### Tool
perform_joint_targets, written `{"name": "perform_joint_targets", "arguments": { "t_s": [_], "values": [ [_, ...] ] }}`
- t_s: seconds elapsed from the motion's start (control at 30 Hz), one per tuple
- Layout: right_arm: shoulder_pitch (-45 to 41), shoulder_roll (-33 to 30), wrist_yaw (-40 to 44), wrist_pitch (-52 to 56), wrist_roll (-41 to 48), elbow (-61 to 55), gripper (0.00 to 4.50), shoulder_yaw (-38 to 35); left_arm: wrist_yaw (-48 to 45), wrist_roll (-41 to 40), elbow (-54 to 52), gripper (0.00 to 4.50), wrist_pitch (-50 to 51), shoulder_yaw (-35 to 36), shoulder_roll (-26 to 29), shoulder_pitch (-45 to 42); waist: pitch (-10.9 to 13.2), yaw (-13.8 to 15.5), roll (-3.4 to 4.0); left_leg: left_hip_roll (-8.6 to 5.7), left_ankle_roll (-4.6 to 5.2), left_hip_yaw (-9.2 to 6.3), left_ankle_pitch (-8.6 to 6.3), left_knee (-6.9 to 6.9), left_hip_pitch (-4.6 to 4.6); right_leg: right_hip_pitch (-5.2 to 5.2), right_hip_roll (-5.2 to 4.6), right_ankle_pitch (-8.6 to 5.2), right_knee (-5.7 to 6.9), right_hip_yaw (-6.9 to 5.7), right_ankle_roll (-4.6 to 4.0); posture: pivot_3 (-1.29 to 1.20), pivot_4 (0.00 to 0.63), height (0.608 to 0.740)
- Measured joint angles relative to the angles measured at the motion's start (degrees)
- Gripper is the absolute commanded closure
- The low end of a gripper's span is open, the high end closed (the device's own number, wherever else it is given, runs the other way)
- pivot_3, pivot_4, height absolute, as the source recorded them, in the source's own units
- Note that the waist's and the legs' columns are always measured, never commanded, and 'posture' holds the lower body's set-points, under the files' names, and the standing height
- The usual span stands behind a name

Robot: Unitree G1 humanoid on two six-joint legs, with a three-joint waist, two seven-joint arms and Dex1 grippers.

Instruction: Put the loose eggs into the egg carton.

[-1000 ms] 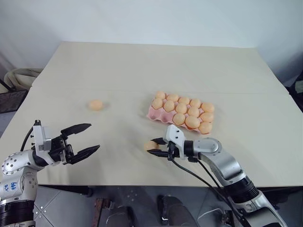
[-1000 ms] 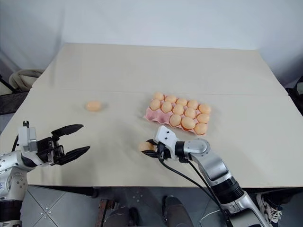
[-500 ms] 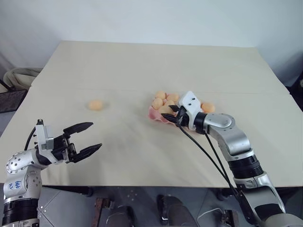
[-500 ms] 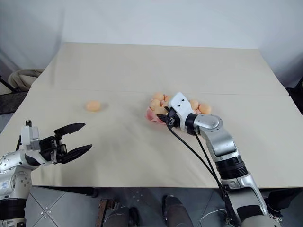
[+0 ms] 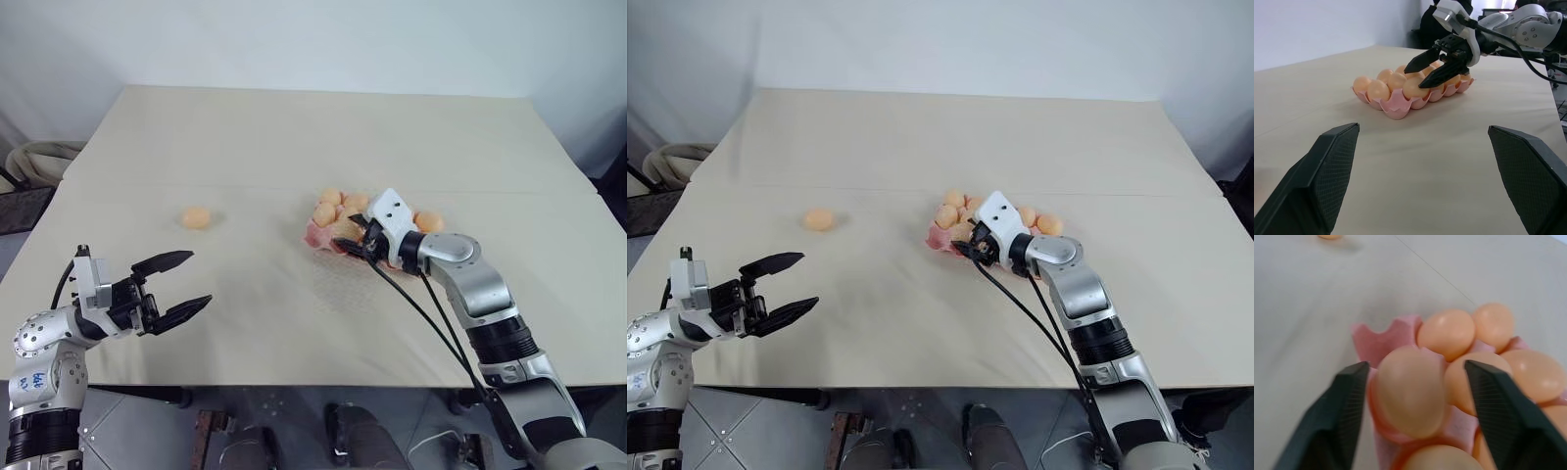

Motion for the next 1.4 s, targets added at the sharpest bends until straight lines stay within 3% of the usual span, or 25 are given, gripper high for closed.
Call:
{"name": "perform_joint_targets", "arguments": {
  "t_s": [0.03,0.2,0.4,0.7,1.0,1.4],
  "values": [
    [0.0,-0.1,0.4,0.1,0.2,-0.5,0.04,0.0,0.0,0.0,0.0,0.00,0.0,0.0,0.0,0.0,0.0,0.0,0.00,0.00,0.00,0.00,0.00,0.00,0.00,0.00,0.00,0.00,0.00,0.00,0.00,0.00,0.150,0.740],
    [0.6,-1.7,2.0,0.6,1.4,-3.4,0.04,-0.3,0.2,0.0,0.0,0.00,-0.1,0.0,0.0,-0.1,0.0,0.1,0.00,0.00,0.00,0.00,0.00,0.00,0.00,0.00,-0.01,0.00,-0.01,-0.01,0.00,0.00,0.150,0.740],
    [5.9,-7.3,6.7,1.4,7.4,-11.2,0.04,-6.0,1.0,0.2,0.0,0.00,-0.3,0.3,0.0,0.1,0.0,0.3,0.00,0.00,0.01,-0.01,-0.04,-0.03,-0.01,0.01,-0.01,0.00,-0.07,-0.01,0.00,0.00,0.150,0.740],
    [25.9,-15.1,14.4,-6.5,16.4,-18.0,0.04,-22.4,5.6,1.0,-0.2,0.00,-0.9,2.6,0.0,2.3,0.0,0.7,0.00,-0.02,0.31,-0.03,-0.19,-0.02,0.08,0.12,-0.01,0.00,-0.10,0.01,0.03,0.00,0.150,0.740],
    [43.3,-17.4,20.9,-11.8,22.6,-20.0,0.04,-35.3,11.8,1.1,-3.1,0.00,-1.5,5.5,-0.7,7.1,0.0,0.3,0.00,-0.04,0.21,-0.04,-0.26,0.02,0.21,0.22,-0.01,0.05,-0.03,0.07,0.10,0.00,0.150,0.740],
    [44.4,-18.3,21.1,-15.2,22.9,-14.6,0.04,-37.6,34.8,7.9,-3.0,0.00,7.3,7.7,-0.9,5.9,0.0,0.5,-0.01,-0.21,0.32,-0.04,-0.18,0.03,0.19,0.24,-0.19,-0.03,-0.08,0.15,-0.12,0.00,0.150,0.740]
  ]
}}
